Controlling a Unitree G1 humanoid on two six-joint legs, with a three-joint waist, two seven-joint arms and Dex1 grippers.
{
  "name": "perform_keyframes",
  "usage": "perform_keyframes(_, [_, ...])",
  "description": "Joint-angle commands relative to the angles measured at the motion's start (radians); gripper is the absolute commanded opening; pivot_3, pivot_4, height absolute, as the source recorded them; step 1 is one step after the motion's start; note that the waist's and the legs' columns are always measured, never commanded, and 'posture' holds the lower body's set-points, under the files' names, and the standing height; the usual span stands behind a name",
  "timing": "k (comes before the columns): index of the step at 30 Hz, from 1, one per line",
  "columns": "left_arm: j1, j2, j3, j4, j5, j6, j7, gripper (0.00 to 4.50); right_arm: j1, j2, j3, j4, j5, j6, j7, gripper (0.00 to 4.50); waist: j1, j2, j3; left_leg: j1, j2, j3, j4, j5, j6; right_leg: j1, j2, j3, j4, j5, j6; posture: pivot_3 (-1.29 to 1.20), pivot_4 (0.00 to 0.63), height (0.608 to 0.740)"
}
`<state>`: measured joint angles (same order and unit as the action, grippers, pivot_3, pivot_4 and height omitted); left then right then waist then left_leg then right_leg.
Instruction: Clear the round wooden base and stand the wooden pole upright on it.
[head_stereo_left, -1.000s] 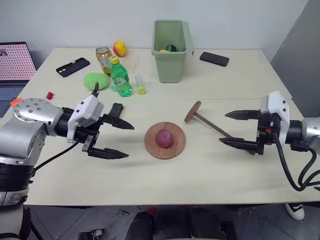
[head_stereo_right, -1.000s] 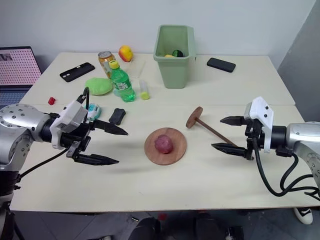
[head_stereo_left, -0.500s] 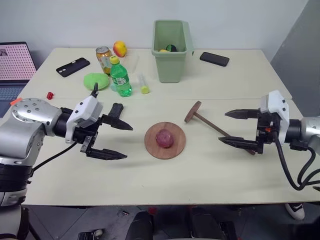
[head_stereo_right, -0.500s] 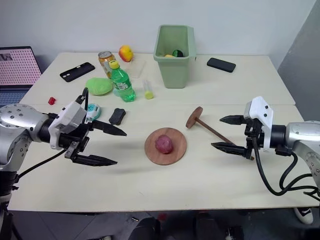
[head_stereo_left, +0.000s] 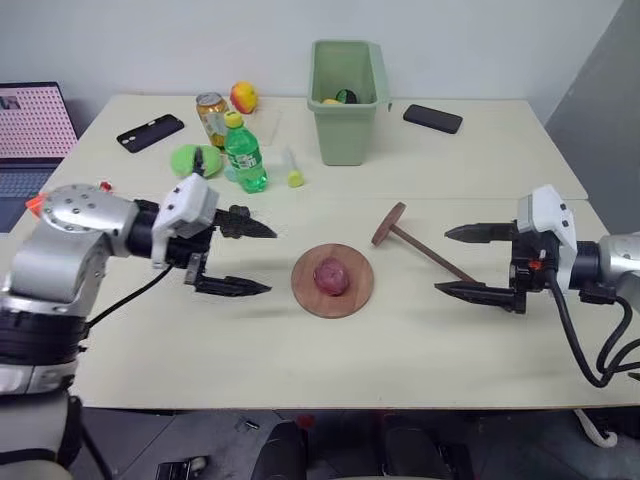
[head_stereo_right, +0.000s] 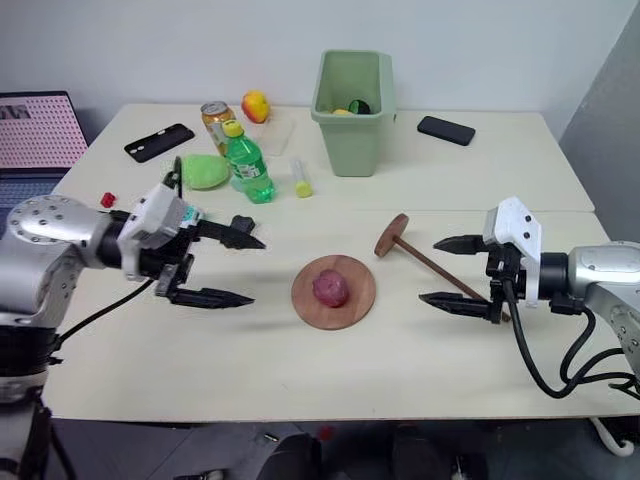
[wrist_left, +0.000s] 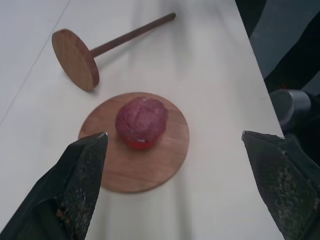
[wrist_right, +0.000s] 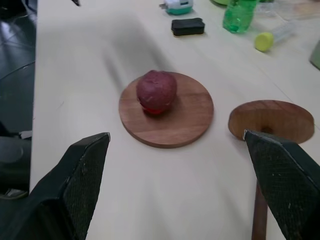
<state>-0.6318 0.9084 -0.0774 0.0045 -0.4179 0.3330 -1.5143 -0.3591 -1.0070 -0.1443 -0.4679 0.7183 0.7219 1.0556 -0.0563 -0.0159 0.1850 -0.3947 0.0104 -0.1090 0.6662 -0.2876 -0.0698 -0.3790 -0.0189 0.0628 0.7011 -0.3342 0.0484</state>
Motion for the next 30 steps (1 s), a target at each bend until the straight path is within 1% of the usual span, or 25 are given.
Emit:
perform_keyframes(1, [-0.059,-0.117,-0.1,0.063,0.096,-0.096,0.04,4.5,-0.039,-0.022,-0.028,-0.044,0.041,0.011,0.019,4.49,0.0,0.0,0.0,0.0,0.0,0.0,0.0,0.0,0.0,0.0,0.0,0.0,0.0,0.0,0.0,0.0,0.15,0.74])
perform_keyframes(3, [-0.094,-0.184,-0.146,0.119,0.135,-0.136,0.045,4.5,-0.051,-0.027,-0.027,-0.051,0.048,0.018,0.022,4.49,0.003,0.0,0.0,0.0,0.0,0.0,0.001,0.0,0.0,0.0,0.0,0.0,0.001,0.0,0.0,0.0,0.15,0.74])
perform_keyframes(5, [-0.129,-0.24,-0.189,0.206,0.204,-0.222,0.065,4.5,-0.06,-0.035,-0.023,-0.059,0.047,0.018,0.028,4.49,0.003,0.0,0.0,-0.002,0.0,-0.001,0.003,0.0,0.0,0.0,0.0,-0.001,0.001,0.0,0.0,0.0,0.15,0.74])
perform_keyframes(9, [-0.2,-0.353,-0.236,0.384,0.29,-0.316,0.128,4.5,-0.086,-0.038,-0.023,-0.087,0.068,0.036,0.016,4.49,0.003,0.0,0.0,-0.002,-0.001,-0.001,0.004,0.0,0.0,0.0,0.0,-0.001,0.001,0.0,0.0,0.0,0.15,0.74])
perform_keyframes(11, [-0.212,-0.38,-0.272,0.449,0.337,-0.383,0.121,4.5,-0.096,-0.039,-0.03,-0.107,0.086,0.051,0.001,4.49,0.002,0.0,0.0,-0.003,-0.001,-0.001,0.005,0.0,0.0,0.0,0.0,-0.001,0.001,0.0,0.0,0.0,0.15,0.74])
perform_keyframes(14, [-0.231,-0.404,-0.294,0.527,0.385,-0.432,0.126,4.5,-0.107,-0.04,-0.046,-0.131,0.113,0.072,-0.02,4.49,-0.002,0.0,0.0,-0.003,-0.001,-0.001,0.006,0.0,0.0,-0.001,0.0,-0.001,0.001,0.0,0.0,0.0,0.15,0.74])
perform_keyframes(16, [-0.245,-0.413,-0.31,0.586,0.416,-0.479,0.12,4.12,-0.114,-0.041,-0.065,-0.15,0.144,0.09,-0.044,4.5,-0.001,0.0,0.0,-0.003,-0.001,-0.001,0.006,0.0,0.001,-0.001,0.0,-0.001,0.001,0.0,0.0,0.0,0.15,0.74])
perform_keyframes(17, [-0.251,-0.419,-0.313,0.61,0.426,-0.495,0.123,4.06,-0.115,-0.041,-0.073,-0.156,0.155,0.097,-0.055,4.5,-0.001,0.0,0.0,-0.003,-0.001,-0.001,0.006,0.0,0.001,-0.001,0.0,-0.001,0.002,0.0,0.0,0.0,0.15,0.74])
perform_keyframes(18, [-0.256,-0.423,-0.311,0.627,0.431,-0.504,0.126,3.89,-0.115,-0.042,-0.077,-0.16,0.163,0.101,-0.062,4.5,0.001,0.0,0.0,-0.003,-0.001,-0.001,0.006,0.0,0.001,-0.001,0.0,-0.001,0.002,0.0,0.0,0.0,0.15,0.74])
perform_keyframes(20, [-0.267,-0.429,-0.302,0.654,0.433,-0.518,0.128,3.46,-0.117,-0.038,-0.081,-0.162,0.171,0.105,-0.078,4.5,0.003,0.0,0.0,-0.004,-0.001,-0.002,0.009,0.0,0.001,-0.001,0.0,-0.001,0.003,0.0,0.0,0.0,0.15,0.74])
perform_keyframes(21, [-0.273,-0.43,-0.296,0.66,0.431,-0.521,0.126,3.23,-0.121,-0.034,-0.082,-0.158,0.176,0.109,-0.089,4.5,0.003,0.0,0.0,-0.004,-0.001,-0.002,0.009,-0.001,0.001,-0.001,-0.001,-0.001,0.004,0.0,0.0,0.0,0.15,0.74])
perform_keyframes(23, [-0.281,-0.423,-0.273,0.652,0.409,-0.507,0.114,2.93,-0.13,-0.028,-0.077,-0.144,0.174,0.104,-0.1,4.5,0.003,0.0,0.0,-0.004,-0.002,-0.002,0.01,-0.001,0.001,0.0,-0.001,-0.001,0.004,0.0,0.0,0.0,0.15,0.74])
perform_keyframes(27, [-0.262,-0.382,-0.21,0.56,0.336,-0.442,0.079,2.68,-0.146,-0.005,-0.059,-0.123,0.173,0.1,-0.128,4.5,-0.001,0.0,0.0,-0.004,-0.001,-0.002,0.01,-0.001,0.001,-0.001,-0.001,-0.001,0.006,0.0,0.0,0.0,0.15,0.74])
perform_keyframes(28, [-0.245,-0.364,-0.187,0.51,0.309,-0.412,0.073,2.68,-0.145,-0.001,-0.055,-0.123,0.172,0.098,-0.129,4.5,-0.002,0.0,0.0,-0.004,-0.001,-0.002,0.01,-0.001,0.001,-0.001,0.0,-0.001,0.006,0.0,0.0,0.0,0.15,0.74])
perform_keyframes(30, [-0.172,-0.28,-0.106,0.311,0.19,-0.252,0.038,2.68,-0.137,0.009,-0.047,-0.127,0.172,0.095,-0.131,4.5,-0.005,0.0,0.0,-0.004,-0.001,-0.002,0.01,-0.001,0.001,-0.002,0.0,-0.001,0.006,0.0,0.0,0.0,0.15,0.74])
